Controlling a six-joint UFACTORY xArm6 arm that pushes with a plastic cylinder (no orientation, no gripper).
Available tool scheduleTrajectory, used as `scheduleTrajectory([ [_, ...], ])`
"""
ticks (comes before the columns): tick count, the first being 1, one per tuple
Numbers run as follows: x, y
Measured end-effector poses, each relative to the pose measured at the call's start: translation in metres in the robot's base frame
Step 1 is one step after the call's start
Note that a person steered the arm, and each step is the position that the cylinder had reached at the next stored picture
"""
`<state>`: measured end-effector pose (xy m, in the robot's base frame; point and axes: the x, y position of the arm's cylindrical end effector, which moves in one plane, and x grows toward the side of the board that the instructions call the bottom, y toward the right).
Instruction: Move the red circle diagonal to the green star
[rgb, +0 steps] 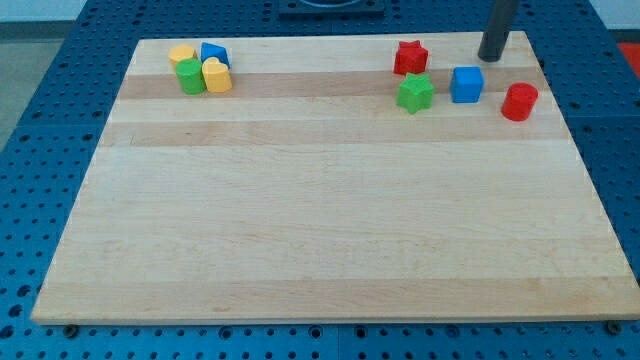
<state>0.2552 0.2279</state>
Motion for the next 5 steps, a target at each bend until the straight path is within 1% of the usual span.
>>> scheduleTrajectory([
  [1,0.048,0.000],
  [2,0.058,0.016],
  [3,0.077,0.024],
  [5,0.164,0.024],
])
